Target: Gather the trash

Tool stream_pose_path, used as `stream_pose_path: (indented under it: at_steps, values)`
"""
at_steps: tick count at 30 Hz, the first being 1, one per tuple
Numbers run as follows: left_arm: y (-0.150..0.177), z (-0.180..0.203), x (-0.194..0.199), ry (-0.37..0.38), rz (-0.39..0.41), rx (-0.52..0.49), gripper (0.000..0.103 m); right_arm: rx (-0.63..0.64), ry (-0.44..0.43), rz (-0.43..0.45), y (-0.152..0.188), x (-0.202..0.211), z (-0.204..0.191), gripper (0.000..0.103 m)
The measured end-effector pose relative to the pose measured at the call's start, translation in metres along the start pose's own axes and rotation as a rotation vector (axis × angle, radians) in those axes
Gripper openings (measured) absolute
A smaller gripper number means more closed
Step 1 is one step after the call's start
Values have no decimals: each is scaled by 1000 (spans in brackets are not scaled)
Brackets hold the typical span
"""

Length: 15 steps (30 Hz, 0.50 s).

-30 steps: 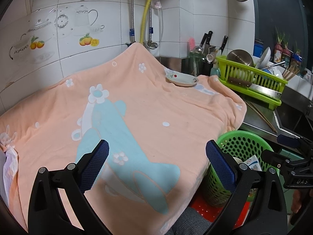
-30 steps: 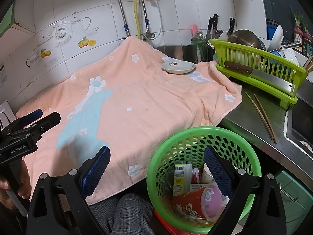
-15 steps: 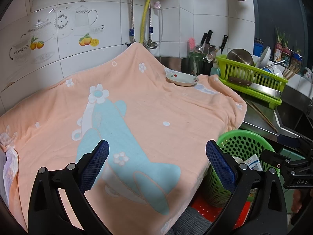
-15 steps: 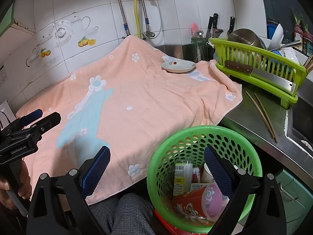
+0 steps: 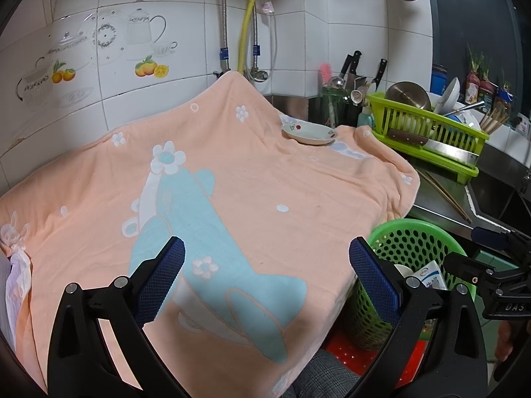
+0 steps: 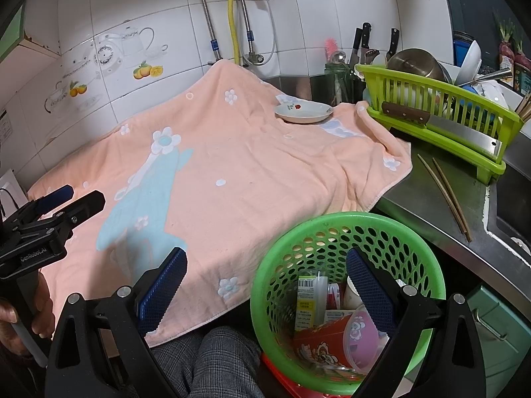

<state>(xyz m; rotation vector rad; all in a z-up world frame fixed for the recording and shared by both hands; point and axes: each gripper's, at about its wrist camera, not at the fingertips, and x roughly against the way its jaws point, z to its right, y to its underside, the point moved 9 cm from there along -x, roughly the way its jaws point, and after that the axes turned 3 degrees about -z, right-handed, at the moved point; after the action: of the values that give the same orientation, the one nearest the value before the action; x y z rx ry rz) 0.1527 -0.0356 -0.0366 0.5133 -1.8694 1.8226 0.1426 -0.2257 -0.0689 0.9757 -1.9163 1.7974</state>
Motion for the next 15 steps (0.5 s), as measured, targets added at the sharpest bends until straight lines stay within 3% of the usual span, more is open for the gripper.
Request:
stream_pose_path:
  at_steps: [15]
  values:
    - [3, -2, 0, -7, 1, 0, 98, -1, -1, -1, 0, 0, 0, 93]
